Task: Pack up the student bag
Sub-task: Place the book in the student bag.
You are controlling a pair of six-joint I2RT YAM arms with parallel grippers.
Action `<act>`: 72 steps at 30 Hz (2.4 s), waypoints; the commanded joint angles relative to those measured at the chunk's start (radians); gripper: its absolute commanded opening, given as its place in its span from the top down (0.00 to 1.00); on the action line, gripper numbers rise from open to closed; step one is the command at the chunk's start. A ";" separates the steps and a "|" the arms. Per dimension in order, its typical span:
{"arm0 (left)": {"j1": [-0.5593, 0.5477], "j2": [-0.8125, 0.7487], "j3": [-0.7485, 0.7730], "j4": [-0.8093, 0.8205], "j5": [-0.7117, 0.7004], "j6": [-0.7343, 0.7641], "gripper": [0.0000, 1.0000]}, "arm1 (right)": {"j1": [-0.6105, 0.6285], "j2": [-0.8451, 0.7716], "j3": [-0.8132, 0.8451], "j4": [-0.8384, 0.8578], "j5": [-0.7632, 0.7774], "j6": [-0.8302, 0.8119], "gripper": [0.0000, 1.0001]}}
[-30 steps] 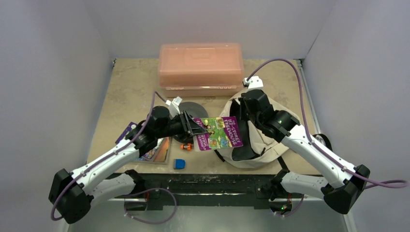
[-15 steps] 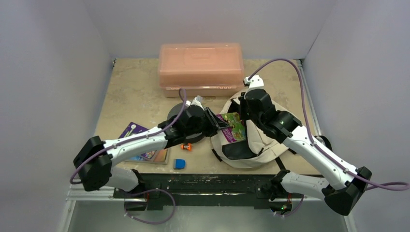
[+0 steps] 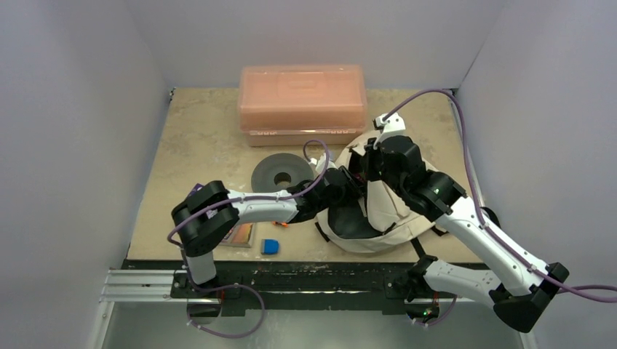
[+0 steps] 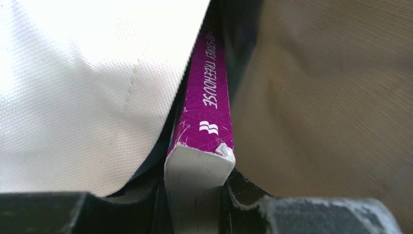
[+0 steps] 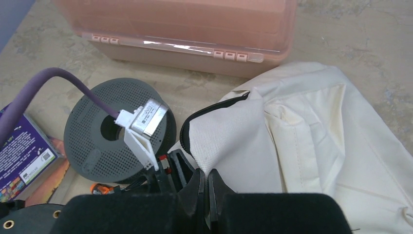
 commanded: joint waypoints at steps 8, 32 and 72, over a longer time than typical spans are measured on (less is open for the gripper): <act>-0.012 0.229 0.256 0.246 -0.109 0.050 1.00 | 0.001 -0.028 0.073 0.037 -0.006 -0.038 1.00; -0.007 0.245 0.316 -0.063 -0.084 -0.039 0.21 | -0.005 -0.050 0.048 0.004 0.172 -0.081 1.00; 0.103 -0.730 -0.109 -0.804 -0.291 0.746 0.00 | -0.020 -0.005 -0.073 0.041 -0.020 -0.055 0.92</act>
